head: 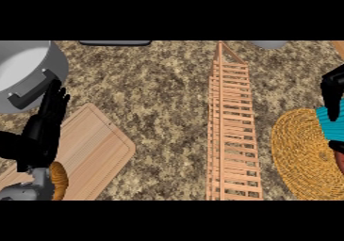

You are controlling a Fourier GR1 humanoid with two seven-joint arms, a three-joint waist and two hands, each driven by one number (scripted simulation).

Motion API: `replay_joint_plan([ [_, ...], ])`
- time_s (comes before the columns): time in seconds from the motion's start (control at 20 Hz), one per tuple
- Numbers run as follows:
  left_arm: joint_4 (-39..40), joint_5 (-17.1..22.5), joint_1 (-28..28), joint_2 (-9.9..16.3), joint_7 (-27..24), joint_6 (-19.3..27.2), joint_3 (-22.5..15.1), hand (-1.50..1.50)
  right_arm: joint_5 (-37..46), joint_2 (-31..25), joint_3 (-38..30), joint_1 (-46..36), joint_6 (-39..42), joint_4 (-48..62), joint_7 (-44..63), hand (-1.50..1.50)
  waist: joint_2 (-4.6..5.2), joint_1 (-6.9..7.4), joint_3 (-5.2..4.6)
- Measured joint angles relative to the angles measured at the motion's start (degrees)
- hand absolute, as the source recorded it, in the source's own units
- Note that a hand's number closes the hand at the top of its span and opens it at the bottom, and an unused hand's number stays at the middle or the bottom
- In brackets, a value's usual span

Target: Pick the cupcake from the placemat and place it in the tiered shelf

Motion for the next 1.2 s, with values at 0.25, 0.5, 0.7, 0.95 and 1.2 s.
replay_joint_plan([
  [0.25, -0.11, -0.05, -0.69, 0.01, 0.83, -0.56, 1.02, 0.00, 3.60, 8.42, 0.98, -3.91, 0.46, 3.27, 2.69, 1.50, -0.05, -0.33, 0.01],
  [0.5, 0.89, -0.67, -0.54, -1.09, -0.32, -0.90, 1.04, 0.00, 7.95, 16.43, 1.69, -7.34, -0.32, 5.37, 5.28, 1.50, -0.08, -0.49, 0.03],
  [0.7, 0.01, -1.25, -0.61, -1.15, 0.77, -0.88, 1.49, 0.00, 12.90, 21.00, 2.23, -8.83, -0.95, 7.09, 5.49, 1.50, -0.11, -0.57, 0.03],
  [0.95, -0.51, -1.34, 0.14, -1.46, 0.52, -1.34, 1.80, 0.00, 12.02, 27.19, 2.35, -9.96, -0.53, 9.09, 12.02, -1.50, -0.14, -0.65, 0.04],
  [1.2, 0.43, -0.96, -0.46, -1.51, 0.30, -2.36, 2.86, 0.00, 14.34, 30.99, 2.26, -11.14, 2.31, 11.91, 12.86, -1.50, -0.13, -0.70, 0.04],
])
